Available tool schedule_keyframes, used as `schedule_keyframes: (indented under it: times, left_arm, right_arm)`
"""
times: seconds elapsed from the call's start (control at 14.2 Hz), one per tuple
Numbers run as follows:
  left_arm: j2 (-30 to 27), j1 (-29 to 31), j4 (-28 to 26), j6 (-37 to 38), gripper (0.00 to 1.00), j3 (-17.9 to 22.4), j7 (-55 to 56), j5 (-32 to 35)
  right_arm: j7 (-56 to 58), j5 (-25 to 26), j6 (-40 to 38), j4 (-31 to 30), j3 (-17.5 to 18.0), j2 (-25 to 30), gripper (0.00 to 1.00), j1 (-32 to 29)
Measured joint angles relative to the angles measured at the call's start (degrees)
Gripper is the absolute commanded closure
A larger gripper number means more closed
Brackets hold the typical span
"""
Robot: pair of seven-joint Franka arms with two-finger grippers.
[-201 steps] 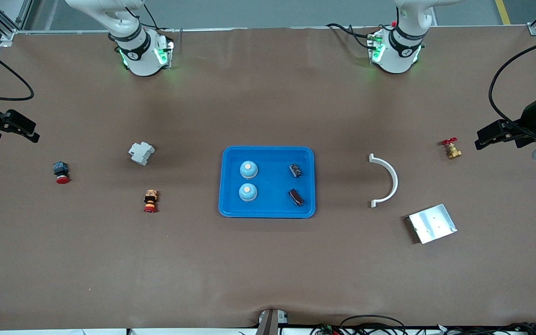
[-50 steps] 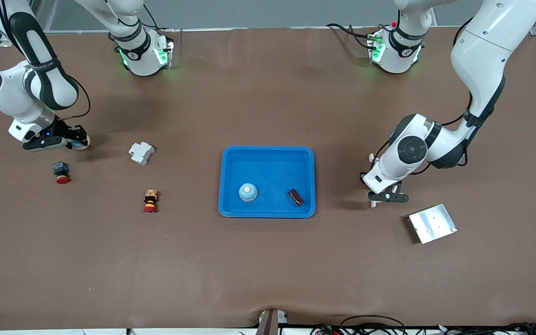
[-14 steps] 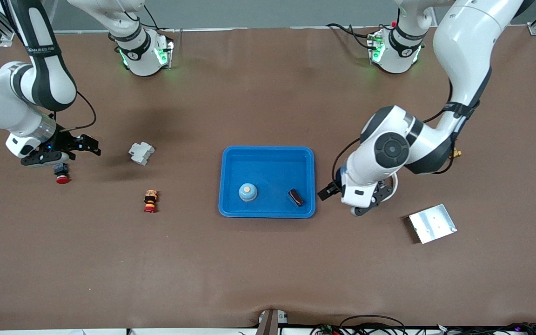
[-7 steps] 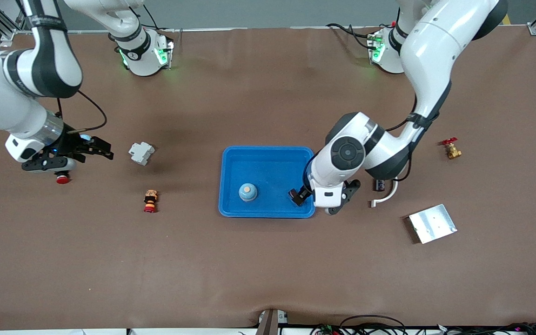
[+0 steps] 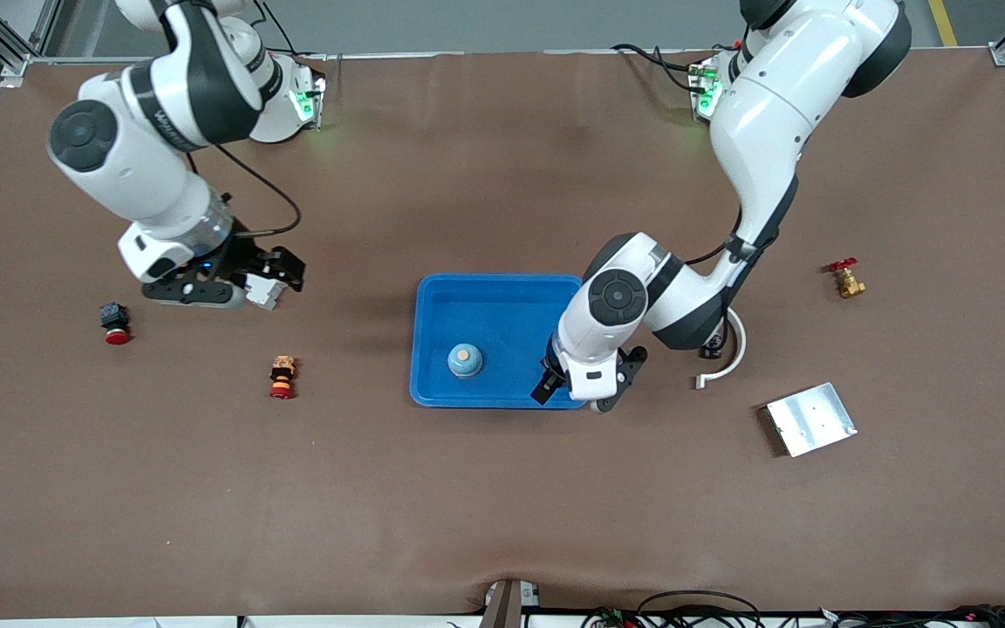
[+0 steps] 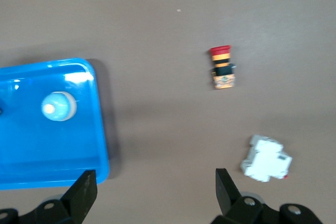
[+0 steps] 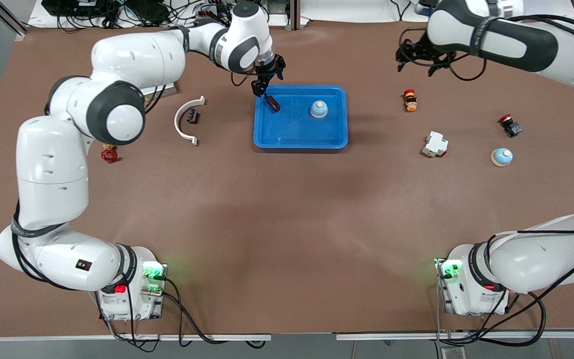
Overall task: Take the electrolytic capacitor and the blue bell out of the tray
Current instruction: 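Move the left gripper and the right gripper back over the blue tray, then grasp the second capacitor with the left gripper while the right gripper grasps the bell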
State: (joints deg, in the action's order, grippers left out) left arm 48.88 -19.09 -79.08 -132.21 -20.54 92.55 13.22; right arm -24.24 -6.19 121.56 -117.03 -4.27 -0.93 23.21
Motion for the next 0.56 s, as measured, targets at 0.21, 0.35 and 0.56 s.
schedule_keyframes:
  times: [0.21, 0.35, 0.56]
  left_arm:
    - [1.2, -0.6, 0.4, -0.9, 0.0, 0.7, 0.0, 0.0]
    - [1.7, -0.6, 0.4, -0.9, 0.0, 0.8, 0.0, 0.0]
    - [3.0, -0.6, 0.4, -0.9, 0.0, 0.8, 0.0, 0.0]
  right_arm:
    - [-8.3, 0.0, 0.0, 6.6, 0.0, -5.9, 0.0, 4.6]
    - [-12.9, 0.0, 0.8, 11.3, 0.0, -11.6, 0.0, 7.6]
    - [-16.7, 0.0, 4.7, 16.6, -0.1, -20.2, 0.0, 10.0]
